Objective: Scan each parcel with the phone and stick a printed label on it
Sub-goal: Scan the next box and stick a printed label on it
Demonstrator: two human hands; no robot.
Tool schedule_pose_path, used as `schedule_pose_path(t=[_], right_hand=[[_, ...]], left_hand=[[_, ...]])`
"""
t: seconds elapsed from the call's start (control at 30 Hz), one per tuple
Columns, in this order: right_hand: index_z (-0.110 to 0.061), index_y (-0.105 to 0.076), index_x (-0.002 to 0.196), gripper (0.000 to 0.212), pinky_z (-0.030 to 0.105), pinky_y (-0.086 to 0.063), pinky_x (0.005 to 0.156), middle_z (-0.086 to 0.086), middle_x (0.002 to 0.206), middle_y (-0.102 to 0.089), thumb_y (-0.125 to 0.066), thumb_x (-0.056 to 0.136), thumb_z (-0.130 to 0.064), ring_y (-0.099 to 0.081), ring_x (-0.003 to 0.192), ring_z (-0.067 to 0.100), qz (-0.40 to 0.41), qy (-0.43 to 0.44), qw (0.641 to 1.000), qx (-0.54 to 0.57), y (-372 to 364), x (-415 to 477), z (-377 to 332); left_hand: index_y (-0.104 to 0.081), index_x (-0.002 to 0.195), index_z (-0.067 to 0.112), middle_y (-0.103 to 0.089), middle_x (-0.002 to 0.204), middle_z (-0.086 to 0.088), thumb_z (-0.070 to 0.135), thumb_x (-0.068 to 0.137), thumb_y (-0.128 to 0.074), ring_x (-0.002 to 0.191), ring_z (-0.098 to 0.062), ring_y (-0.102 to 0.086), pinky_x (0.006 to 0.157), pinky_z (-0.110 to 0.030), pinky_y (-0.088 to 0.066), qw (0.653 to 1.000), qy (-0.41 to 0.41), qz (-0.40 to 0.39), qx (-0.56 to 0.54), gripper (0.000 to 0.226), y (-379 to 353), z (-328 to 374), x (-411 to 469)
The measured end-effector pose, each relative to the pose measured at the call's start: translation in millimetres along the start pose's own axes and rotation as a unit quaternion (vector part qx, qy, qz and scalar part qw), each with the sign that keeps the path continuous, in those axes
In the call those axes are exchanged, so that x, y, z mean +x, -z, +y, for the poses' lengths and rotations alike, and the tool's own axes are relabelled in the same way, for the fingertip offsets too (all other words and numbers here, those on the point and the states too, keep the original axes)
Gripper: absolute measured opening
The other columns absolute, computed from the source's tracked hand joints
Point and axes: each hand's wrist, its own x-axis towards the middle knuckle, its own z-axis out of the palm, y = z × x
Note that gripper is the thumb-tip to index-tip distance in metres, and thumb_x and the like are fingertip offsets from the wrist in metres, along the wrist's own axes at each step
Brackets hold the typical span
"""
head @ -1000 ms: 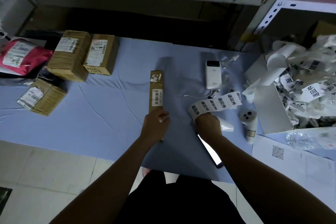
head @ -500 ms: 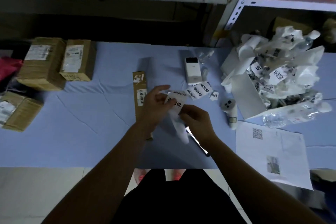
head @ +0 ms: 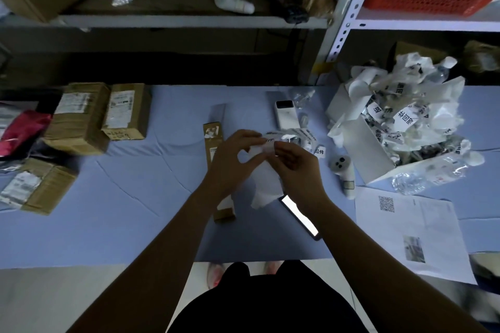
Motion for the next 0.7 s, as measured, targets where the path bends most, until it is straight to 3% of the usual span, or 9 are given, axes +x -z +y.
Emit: schedule_pose_path(t=[0.07, 0.13, 0.23, 0.3, 0.4, 0.6, 0.7], right_hand=[[-0.013, -0.074, 0.11, 0.019, 0.033, -0.059, 0.092, 0.0, 0.104, -0.078, -0.073, 0.092, -0.006, -0.074, 0.101, 0.017, -0.006, 0.002, 1.0, -0.014, 0, 0, -3], [-0.023, -0.075, 0.105, 0.021, 0.03, -0.059, 0.089, -0.002, 0.102, -0.078, -0.072, 0.093, -0.006, -0.075, 0.099, 0.016, -0.013, 0.013, 0.999, -0.033, -1, 1, -5], [-0.034, -0.072, 0.1, 0.033, 0.019, -0.056, 0.082, -0.01, 0.099, -0.077, -0.071, 0.092, -0.002, -0.074, 0.095, 0.009, -0.02, 0.03, 0.997, -0.069, -1, 1, -8], [-0.031, -0.072, 0.102, 0.03, 0.02, -0.057, 0.083, -0.01, 0.098, -0.077, -0.07, 0.092, -0.002, -0.073, 0.094, 0.007, -0.017, 0.023, 0.996, -0.089, 0, 2, -5], [-0.024, -0.073, 0.108, 0.027, 0.03, -0.059, 0.091, -0.004, 0.102, -0.077, -0.07, 0.092, -0.003, -0.073, 0.097, 0.011, -0.004, -0.006, 0.996, -0.087, 2, 0, 0], [-0.018, -0.076, 0.111, 0.021, 0.023, -0.057, 0.085, -0.008, 0.101, -0.078, -0.074, 0.091, -0.009, -0.074, 0.094, 0.009, -0.012, 0.016, 0.995, -0.096, 3, 2, 0], [-0.017, -0.076, 0.11, 0.02, 0.024, -0.058, 0.079, -0.009, 0.098, -0.077, -0.073, 0.092, -0.009, -0.074, 0.089, 0.01, -0.033, 0.034, 0.992, -0.116, 5, 3, -1]], left_hand=[[-0.078, 0.106, 0.007, -0.074, 0.102, -0.008, 0.017, 0.09, -0.075, 0.097, -0.025, -0.064, 0.09, -0.046, -0.05, 1.0, -0.007, 0.01, 0.028, 0.019, 3, 4, 0], [-0.079, 0.101, 0.008, -0.076, 0.094, -0.006, 0.021, 0.091, -0.074, 0.091, -0.024, -0.065, 0.087, -0.049, -0.049, 0.999, -0.01, 0.01, 0.029, 0.017, 5, 5, -1], [-0.078, 0.102, 0.007, -0.074, 0.098, -0.006, 0.02, 0.093, -0.071, 0.097, -0.023, -0.063, 0.093, -0.049, -0.047, 1.0, 0.008, -0.006, 0.029, 0.017, 5, 2, -4], [-0.077, 0.103, 0.006, -0.073, 0.101, -0.007, 0.016, 0.093, -0.07, 0.101, -0.024, -0.063, 0.096, -0.049, -0.045, 0.999, 0.032, 0.006, 0.02, 0.015, 5, -2, -4], [-0.077, 0.101, 0.005, -0.075, 0.099, -0.005, 0.013, 0.093, -0.07, 0.097, -0.022, -0.066, 0.094, -0.048, -0.048, 0.999, 0.028, 0.023, 0.023, 0.013, 8, -9, -2], [-0.077, 0.104, 0.017, -0.074, 0.102, 0.004, 0.029, 0.089, -0.075, 0.098, -0.01, -0.066, 0.092, -0.034, -0.051, 0.999, 0.022, -0.041, -0.001, 0.019, 5, -10, -5], [-0.076, 0.101, 0.019, -0.072, 0.102, 0.004, 0.026, 0.09, -0.074, 0.099, -0.007, -0.064, 0.091, -0.024, -0.048, 0.998, 0.049, -0.04, 0.001, 0.014, 5, -16, -2]])
